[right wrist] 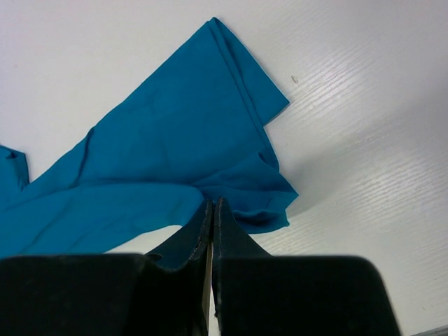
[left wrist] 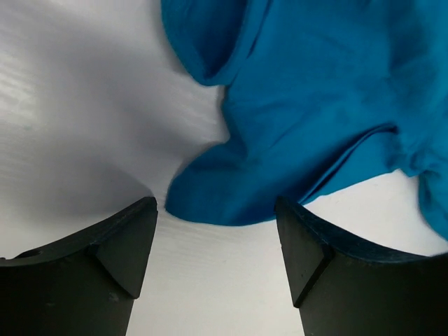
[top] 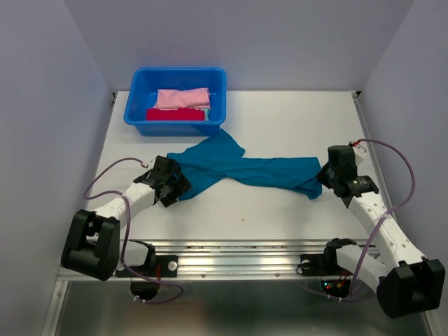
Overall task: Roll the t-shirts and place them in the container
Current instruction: Flatten out the T-shirt at the center of the board.
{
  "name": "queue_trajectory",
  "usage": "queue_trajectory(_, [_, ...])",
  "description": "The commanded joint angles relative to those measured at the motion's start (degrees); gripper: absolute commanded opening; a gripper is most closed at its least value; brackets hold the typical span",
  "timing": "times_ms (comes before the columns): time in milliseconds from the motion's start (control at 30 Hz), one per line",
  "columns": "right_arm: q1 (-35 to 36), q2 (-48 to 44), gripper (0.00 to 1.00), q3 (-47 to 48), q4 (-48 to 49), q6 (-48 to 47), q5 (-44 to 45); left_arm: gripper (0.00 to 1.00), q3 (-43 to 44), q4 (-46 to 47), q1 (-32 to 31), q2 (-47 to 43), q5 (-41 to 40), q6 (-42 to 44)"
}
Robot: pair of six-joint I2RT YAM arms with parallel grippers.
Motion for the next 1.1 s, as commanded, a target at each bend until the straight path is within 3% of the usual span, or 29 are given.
queue_trajectory(0, [-0.3,-0.2,0.01,1.4,2.6,-1.3,-0.4,0.79,-1.7,4.2,-0.3,1.7,-2.2,-1.4])
queue_trajectory(233, [-0.3,0.9,0.01,1.3,3.8,-0.6,-2.2,0.61,-1.4,7.5,-2.1,6.0,-0.2,-1.3])
queue_trajectory(300, [-0.3,1.2,0.01,0.7,3.9,-0.6,-1.9,0.39,-0.7,8.1,-2.6,6.8,0.5,-0.5])
queue_trajectory(333, [-0.3,1.4,0.02,0.6,3.8,-0.7,-1.8,0.10,-0.1,8.0,-2.6,6.9,1.8,-0.1])
queue_trajectory(367, [-0.3,1.7,0.04,0.4,3.4,-0.5,-1.6,0.00,0.4,7.7,-2.5,6.7,2.3,0.2])
queue_trajectory(467, [-0.3,2.3,0.16,0.2,0.3,1.4,0.2,0.00,3.2,3.8,-2.4,4.0,-0.9,0.9])
queue_trajectory(500, [-0.3,2.1,0.24,0.1,-0.8,2.3,0.9,0.00,3.9,2.4,-2.4,2.7,-2.0,1.0])
queue_trajectory(533, [-0.3,1.5,0.40,0.0,-3.5,4.9,2.6,0.00,5.2,0.3,-2.1,0.1,-3.8,1.4])
queue_trajectory(667, [-0.3,-1.2,0.46,-0.6,-8.4,9.1,5.1,0.00,7.3,-1.6,-1.2,-5.5,-4.3,2.3])
queue_trajectory(833, [-0.3,-2.8,0.47,-0.7,-12.9,11.7,4.5,0.00,9.0,-2.4,-1.0,-5.4,-2.1,2.8])
queue_trajectory(1067, [-0.3,-3.8,0.46,-2.0,-12.3,11.2,-3.3,0.00,8.4,-5.4,1.8,-9.2,-4.3,1.9])
